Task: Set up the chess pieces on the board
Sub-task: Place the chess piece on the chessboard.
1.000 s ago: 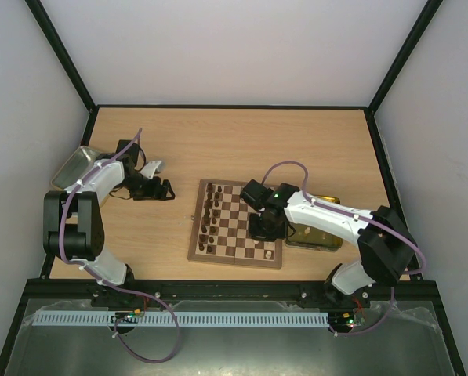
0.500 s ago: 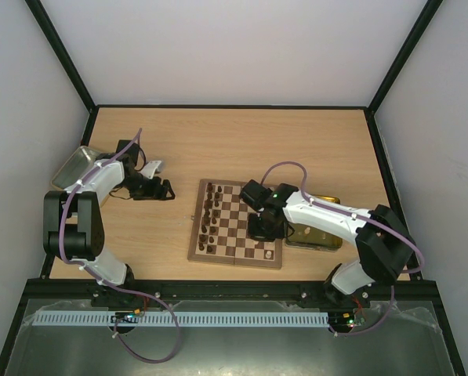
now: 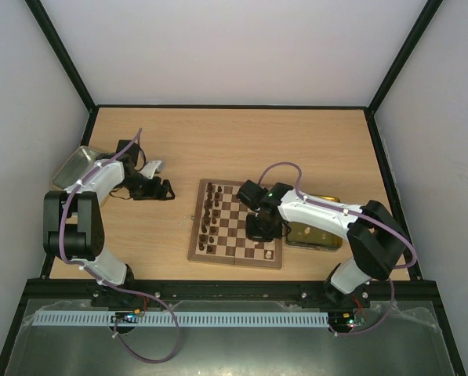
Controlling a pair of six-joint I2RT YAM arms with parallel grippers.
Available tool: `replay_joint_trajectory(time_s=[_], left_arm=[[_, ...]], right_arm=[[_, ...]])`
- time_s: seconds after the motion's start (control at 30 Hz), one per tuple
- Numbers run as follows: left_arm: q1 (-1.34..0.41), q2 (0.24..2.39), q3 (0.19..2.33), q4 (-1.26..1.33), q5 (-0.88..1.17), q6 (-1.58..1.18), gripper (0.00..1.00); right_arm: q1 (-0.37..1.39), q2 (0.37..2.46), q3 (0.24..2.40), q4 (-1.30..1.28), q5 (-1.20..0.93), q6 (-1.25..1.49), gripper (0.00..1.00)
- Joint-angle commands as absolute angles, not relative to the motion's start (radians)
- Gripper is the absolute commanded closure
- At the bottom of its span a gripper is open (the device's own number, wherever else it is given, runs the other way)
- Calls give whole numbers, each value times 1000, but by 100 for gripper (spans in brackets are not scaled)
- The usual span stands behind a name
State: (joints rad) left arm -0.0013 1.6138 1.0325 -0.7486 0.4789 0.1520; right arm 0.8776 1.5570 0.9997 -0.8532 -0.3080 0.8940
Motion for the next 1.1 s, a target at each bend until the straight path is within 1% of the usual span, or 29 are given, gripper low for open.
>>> replay_joint_trajectory(time_s=[0.0,1.07], left_arm=[[-2,1619,1027,-761,485,153,15],[-2,1623,1025,-761,491,155,15]], right_arm=[[883,1563,1005,-870,-288,880,90],[885,1503,971,-914,-294,886,92]])
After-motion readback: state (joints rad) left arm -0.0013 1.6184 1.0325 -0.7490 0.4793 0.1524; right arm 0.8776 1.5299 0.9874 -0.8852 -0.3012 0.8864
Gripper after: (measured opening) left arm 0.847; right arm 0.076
